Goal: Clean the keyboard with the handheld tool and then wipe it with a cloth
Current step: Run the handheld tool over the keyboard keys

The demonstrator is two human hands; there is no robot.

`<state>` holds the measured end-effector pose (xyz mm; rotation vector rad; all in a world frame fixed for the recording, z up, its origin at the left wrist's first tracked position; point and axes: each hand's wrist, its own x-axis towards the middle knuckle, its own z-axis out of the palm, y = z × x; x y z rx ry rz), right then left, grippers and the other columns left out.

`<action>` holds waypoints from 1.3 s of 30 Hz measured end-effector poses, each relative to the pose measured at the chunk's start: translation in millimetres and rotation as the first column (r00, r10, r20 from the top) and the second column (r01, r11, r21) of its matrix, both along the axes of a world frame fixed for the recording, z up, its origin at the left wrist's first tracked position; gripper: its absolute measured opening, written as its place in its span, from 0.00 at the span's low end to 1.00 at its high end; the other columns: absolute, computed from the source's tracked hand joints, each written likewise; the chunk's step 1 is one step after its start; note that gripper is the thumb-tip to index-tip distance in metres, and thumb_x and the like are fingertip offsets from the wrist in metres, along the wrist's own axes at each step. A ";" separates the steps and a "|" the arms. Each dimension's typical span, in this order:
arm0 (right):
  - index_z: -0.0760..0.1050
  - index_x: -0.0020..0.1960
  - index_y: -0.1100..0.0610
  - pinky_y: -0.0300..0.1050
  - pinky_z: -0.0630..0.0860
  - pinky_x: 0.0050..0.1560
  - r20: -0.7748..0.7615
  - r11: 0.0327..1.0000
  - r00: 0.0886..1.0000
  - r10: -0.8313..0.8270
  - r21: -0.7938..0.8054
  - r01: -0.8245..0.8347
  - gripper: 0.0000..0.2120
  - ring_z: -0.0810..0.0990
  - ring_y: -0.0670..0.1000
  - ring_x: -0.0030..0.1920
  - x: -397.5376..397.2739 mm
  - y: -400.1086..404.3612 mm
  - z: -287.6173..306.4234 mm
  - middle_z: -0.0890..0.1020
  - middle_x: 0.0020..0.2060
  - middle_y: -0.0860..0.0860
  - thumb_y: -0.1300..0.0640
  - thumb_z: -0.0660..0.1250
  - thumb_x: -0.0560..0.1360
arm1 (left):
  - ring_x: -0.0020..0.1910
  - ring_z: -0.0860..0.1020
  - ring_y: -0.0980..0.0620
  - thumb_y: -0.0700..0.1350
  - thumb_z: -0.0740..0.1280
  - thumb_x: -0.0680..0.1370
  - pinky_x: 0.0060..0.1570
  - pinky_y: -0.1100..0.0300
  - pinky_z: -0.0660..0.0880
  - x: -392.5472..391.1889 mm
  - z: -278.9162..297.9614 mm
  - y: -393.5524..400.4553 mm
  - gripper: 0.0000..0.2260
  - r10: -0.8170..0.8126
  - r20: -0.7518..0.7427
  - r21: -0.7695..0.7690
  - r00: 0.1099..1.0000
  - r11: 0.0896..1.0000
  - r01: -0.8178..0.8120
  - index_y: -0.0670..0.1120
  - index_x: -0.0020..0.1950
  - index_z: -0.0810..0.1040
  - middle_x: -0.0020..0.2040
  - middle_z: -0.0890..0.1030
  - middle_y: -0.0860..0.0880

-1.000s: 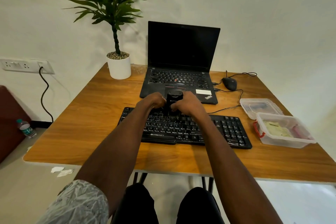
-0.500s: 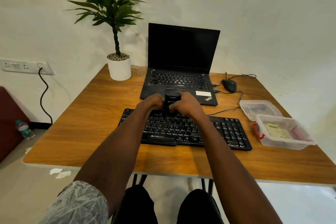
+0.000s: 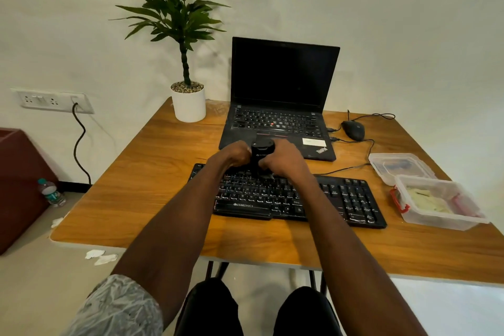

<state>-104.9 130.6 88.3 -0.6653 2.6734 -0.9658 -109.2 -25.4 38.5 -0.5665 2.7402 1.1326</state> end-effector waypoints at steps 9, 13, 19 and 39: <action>0.75 0.50 0.57 0.46 0.77 0.44 -0.153 0.971 0.978 -0.140 0.174 0.166 0.11 0.79 0.53 0.44 -11.6 9.1 5.1 0.81 0.46 0.54 0.58 0.72 0.70 | 0.47 0.80 0.45 0.47 0.79 0.68 0.53 0.51 0.76 21.3 2.3 -38.9 0.14 0.119 0.052 0.055 0.992 0.991 -0.122 0.38 0.47 0.84 0.46 0.84 0.42; 0.74 0.47 0.55 0.42 0.75 0.38 -0.002 0.997 0.998 0.062 0.044 -0.062 0.10 0.78 0.48 0.36 8.4 -24.0 4.2 0.80 0.41 0.52 0.61 0.73 0.70 | 0.44 0.78 0.46 0.42 0.76 0.70 0.47 0.53 0.74 28.1 0.2 -40.2 0.08 0.144 0.008 0.051 0.990 0.988 -0.144 0.38 0.43 0.83 0.46 0.83 0.42; 0.72 0.48 0.57 0.46 0.78 0.47 -0.006 0.987 0.999 -0.041 0.156 0.042 0.11 0.79 0.53 0.45 -4.4 -5.2 9.9 0.80 0.46 0.54 0.60 0.72 0.70 | 0.45 0.80 0.46 0.47 0.80 0.66 0.50 0.52 0.75 29.5 -3.4 -41.1 0.16 0.163 0.006 0.096 0.987 0.982 -0.163 0.37 0.45 0.84 0.44 0.84 0.43; 0.75 0.50 0.58 0.49 0.80 0.51 -0.094 0.977 0.995 -0.043 0.206 0.061 0.11 0.81 0.54 0.46 -0.7 -12.9 9.8 0.82 0.47 0.55 0.58 0.72 0.70 | 0.48 0.79 0.46 0.48 0.80 0.65 0.47 0.55 0.75 25.7 -2.2 -50.3 0.19 0.164 0.096 0.115 0.982 0.978 -0.174 0.39 0.50 0.83 0.47 0.82 0.44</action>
